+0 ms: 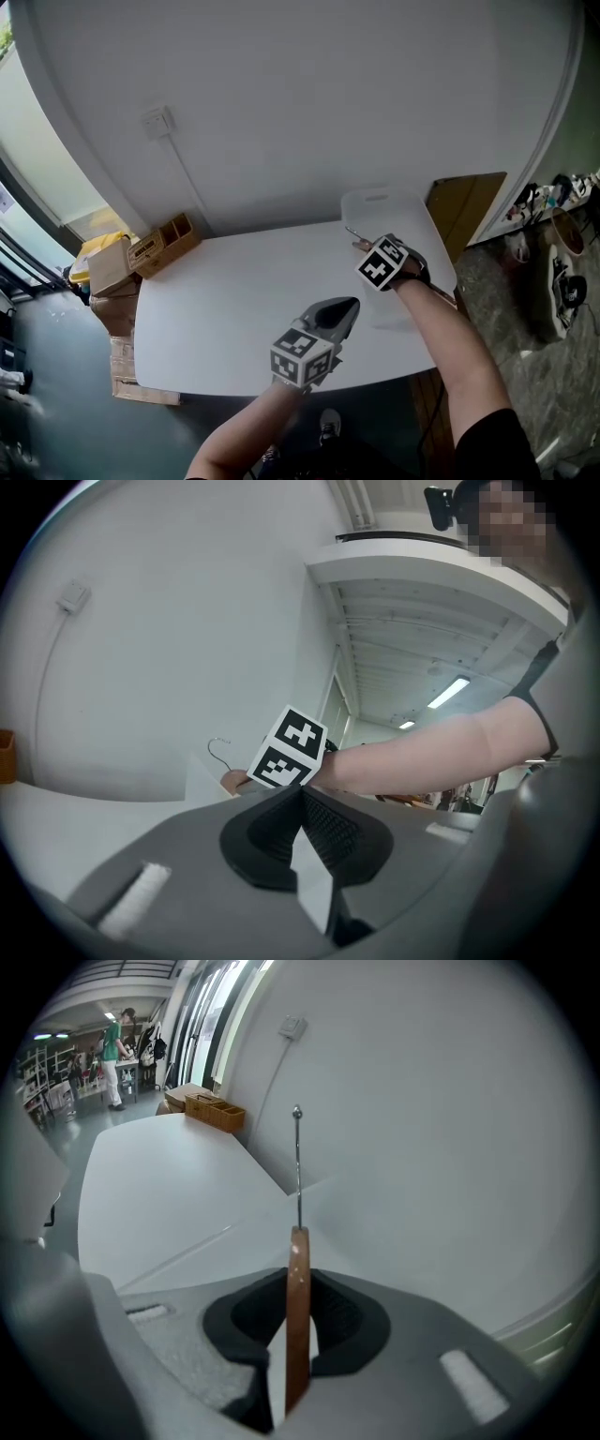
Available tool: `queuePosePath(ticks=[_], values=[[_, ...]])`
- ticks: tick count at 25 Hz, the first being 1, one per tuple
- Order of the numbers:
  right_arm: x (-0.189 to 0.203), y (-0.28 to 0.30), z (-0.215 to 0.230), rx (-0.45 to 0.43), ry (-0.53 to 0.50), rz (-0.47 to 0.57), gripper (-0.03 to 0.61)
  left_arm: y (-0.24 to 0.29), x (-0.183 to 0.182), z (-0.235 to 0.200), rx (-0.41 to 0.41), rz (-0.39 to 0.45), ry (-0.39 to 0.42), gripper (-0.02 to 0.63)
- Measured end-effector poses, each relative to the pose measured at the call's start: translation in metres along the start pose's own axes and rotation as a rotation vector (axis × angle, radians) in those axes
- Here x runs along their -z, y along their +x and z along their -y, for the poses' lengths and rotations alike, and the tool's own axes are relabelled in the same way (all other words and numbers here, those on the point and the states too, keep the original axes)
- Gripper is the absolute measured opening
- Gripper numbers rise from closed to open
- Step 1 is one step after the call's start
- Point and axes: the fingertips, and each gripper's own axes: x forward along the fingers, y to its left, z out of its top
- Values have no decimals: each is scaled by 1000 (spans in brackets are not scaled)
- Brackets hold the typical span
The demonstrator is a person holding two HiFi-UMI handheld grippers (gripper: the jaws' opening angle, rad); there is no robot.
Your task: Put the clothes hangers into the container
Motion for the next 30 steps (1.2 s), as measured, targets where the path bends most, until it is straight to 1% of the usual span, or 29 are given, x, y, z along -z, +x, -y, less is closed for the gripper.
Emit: queuePosePath(ticks=[10, 17, 23, 30], values=[[-7, 19, -4, -4, -13, -3, 60, 1, 9, -20, -14, -8, -23, 5], [-10, 26, -11, -61, 8, -5, 81, 8, 9, -34, -6, -13, -33, 5], [-3, 20, -13, -82, 29, 5, 120, 15, 14, -30, 21, -22, -37, 5], [-4, 4, -18, -131, 42, 30, 143, 16, 18, -29, 42, -31, -45, 5]])
